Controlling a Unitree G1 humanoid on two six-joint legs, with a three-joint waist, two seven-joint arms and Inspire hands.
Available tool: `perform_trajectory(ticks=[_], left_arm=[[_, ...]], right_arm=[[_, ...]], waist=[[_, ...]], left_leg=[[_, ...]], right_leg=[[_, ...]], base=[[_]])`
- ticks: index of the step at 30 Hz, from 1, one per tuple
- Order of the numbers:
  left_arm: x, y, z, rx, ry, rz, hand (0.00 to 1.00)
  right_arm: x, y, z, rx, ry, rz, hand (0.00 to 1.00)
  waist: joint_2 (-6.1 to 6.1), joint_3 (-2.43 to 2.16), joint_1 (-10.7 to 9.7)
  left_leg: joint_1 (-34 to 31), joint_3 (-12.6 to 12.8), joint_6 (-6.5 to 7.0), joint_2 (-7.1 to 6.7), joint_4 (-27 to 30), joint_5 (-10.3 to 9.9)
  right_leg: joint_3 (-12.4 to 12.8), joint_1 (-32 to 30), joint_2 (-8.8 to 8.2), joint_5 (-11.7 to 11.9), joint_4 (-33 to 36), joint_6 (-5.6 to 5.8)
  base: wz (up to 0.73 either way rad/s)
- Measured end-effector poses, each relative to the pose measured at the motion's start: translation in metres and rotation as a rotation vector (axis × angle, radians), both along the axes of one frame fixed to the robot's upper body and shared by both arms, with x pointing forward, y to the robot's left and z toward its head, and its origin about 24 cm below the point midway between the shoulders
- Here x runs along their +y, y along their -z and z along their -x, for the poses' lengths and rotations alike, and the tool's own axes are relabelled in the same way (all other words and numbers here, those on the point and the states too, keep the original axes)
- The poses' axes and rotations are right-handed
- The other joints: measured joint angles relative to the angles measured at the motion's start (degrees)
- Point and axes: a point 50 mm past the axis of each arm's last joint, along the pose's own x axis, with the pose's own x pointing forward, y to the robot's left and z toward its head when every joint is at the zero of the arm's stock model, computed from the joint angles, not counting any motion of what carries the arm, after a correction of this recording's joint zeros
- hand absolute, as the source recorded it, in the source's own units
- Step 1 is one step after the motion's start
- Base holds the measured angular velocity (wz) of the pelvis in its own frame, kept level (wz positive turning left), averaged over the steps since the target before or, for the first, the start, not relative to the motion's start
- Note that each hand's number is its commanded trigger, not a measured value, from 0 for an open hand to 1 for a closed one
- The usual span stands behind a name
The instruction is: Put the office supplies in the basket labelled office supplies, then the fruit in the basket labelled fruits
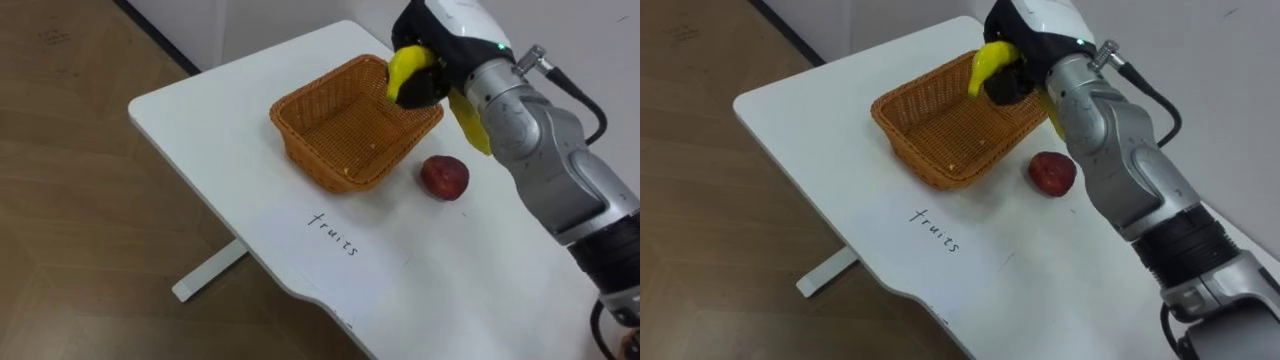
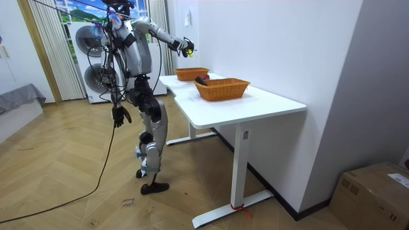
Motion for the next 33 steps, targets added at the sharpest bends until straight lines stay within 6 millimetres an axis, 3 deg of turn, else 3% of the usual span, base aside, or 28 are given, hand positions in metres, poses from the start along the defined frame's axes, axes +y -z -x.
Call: perform_trajectory(ticks=[10, 11, 12, 13, 14, 16, 17, 20, 33], left_arm=[[-0.0001, 0.0000, 0.0001, -0.009, 0.003, -0.005, 0.00], [0.0000, 0.0001, 0.0008, -0.007, 0.002, -0.006, 0.00], [0.0004, -0.0001, 0.0014, -0.006, 0.004, -0.007, 0.00], [0.0006, -0.0002, 0.0015, -0.006, 0.005, -0.008, 0.00], [0.0005, -0.0002, 0.0014, -0.006, 0.005, -0.007, 0.00], [0.0006, -0.0003, 0.0024, -0.004, 0.005, -0.007, 0.00], [0.0007, -0.0003, 0.0029, -0.003, 0.005, -0.007, 0.00], [0.0003, -0.0001, 0.0037, 0.000, 0.006, -0.004, 0.00], [0.0001, 0.0000, 0.0037, 0.000, 0.007, -0.003, 0.00]], right_arm=[[0.0017, -0.0002, -0.0015, -0.096, 0.011, -0.054, 1.00], [0.0018, -0.0007, -0.0016, -0.099, 0.010, -0.061, 0.91], [0.0015, -0.0012, -0.0018, -0.109, 0.013, -0.065, 0.61], [0.0014, -0.0019, -0.0018, -0.121, 0.015, -0.068, 0.53], [0.0015, -0.0027, -0.0019, -0.128, 0.016, -0.070, 0.35], [0.0013, -0.0036, -0.0021, -0.144, 0.019, -0.074, 0.12], [0.0011, -0.0036, -0.0022, -0.146, 0.019, -0.074, 0.05], [-0.0020, -0.0019, -0.0043, -0.152, 0.040, -0.073, 0.00], [-0.0061, 0.0039, -0.0060, -0.168, 0.063, -0.073, 0.00]], waist=[[-0.57, 0.48, 1.89], [-0.56, 0.49, 2.17], [-0.55, 0.49, 2.47], [-0.55, 0.49, 2.75], [-0.54, 0.50, 2.84], [-0.51, 0.52, 2.92], [-0.51, 0.52, 2.94], [-0.51, 0.52, 3.33], [-0.39, 0.63, 4.42]], left_leg=[[-1.90, -2.13, 0.01, -0.53, 1.15, -0.03], [-2.02, -2.25, 0.00, -0.54, 1.19, -0.03], [-2.20, -2.30, 0.00, -0.57, 1.25, -0.03], [-2.57, -2.39, -0.03, -0.57, 1.45, -0.05], [-2.83, -2.48, -0.07, -0.60, 1.62, -0.07], [-3.55, -3.03, -0.09, -0.75, 2.05, -0.06], [-3.62, -3.24, -0.09, -0.82, 2.09, -0.06], [-3.78, -3.96, -0.09, -1.24, 2.12, -0.04], [-4.15, -3.77, -0.01, -1.37, 2.93, -0.08]], right_leg=[[-0.57, -0.49, -0.09, -0.15, 0.02, 0.25], [-0.67, -0.54, -0.08, -0.15, 0.01, 0.25], [-1.09, -0.66, -0.09, -0.15, 0.00, 0.25], [-1.59, -0.90, -0.09, -0.15, 0.01, 0.25], [-1.64, -1.05, -0.08, -0.15, 0.00, 0.25], [-1.91, -1.34, -0.07, -0.16, -0.06, 0.26], [-2.02, -1.34, -0.08, -0.16, -0.08, 0.26], [-2.48, -1.27, -0.28, -0.25, -0.07, 0.41], [-2.54, -1.25, -0.38, -0.29, 0.00, 0.47]], base=[[0.14], [0.00], [0.00], [0.03], [0.07], [0.13], [0.15], [0.12], [0.01]])
